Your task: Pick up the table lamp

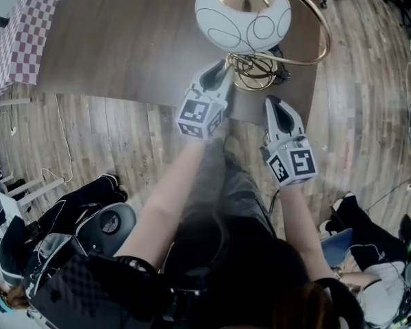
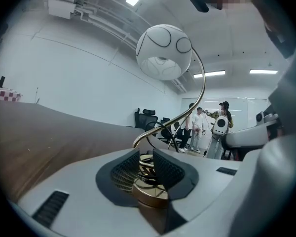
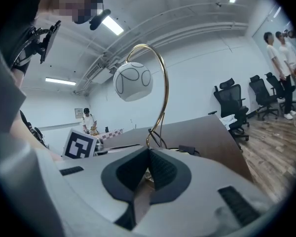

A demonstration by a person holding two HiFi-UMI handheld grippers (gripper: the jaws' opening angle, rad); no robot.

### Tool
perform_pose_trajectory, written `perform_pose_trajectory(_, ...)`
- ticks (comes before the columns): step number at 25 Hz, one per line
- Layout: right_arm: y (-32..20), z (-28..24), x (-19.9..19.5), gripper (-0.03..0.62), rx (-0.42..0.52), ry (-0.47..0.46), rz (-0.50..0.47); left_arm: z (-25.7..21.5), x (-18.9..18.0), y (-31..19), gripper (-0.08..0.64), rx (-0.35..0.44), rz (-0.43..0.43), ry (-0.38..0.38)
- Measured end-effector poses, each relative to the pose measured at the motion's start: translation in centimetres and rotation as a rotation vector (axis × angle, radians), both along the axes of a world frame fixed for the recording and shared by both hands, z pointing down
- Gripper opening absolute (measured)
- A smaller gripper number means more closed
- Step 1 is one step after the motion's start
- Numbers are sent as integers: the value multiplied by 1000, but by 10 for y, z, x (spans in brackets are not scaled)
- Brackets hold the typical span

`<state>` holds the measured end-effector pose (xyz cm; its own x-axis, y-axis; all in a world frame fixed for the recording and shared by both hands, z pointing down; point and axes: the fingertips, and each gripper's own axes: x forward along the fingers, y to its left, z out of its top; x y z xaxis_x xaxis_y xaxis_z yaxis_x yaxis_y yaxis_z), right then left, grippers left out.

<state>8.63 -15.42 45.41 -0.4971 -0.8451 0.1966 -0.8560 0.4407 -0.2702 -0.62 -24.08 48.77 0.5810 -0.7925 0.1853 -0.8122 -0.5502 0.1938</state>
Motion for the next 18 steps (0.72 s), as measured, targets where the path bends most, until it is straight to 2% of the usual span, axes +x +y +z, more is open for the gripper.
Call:
perform_pose_trajectory(2,0,2,1,3,-4,0,1,4,2,-8,103,0,-4,-17)
perform_pose_trajectory(8,7,8,1,3,-17,-20,12,17,3,-27,103,1,-24,-46)
perform_pose_trajectory(13,9,14,1,3,-24,-31,24,20,3,-37,103,-10,-43,-11)
perform_pose_trajectory(18,9,18,2,3,-28,-32,37,18,6,-44,103,3,-32,-11)
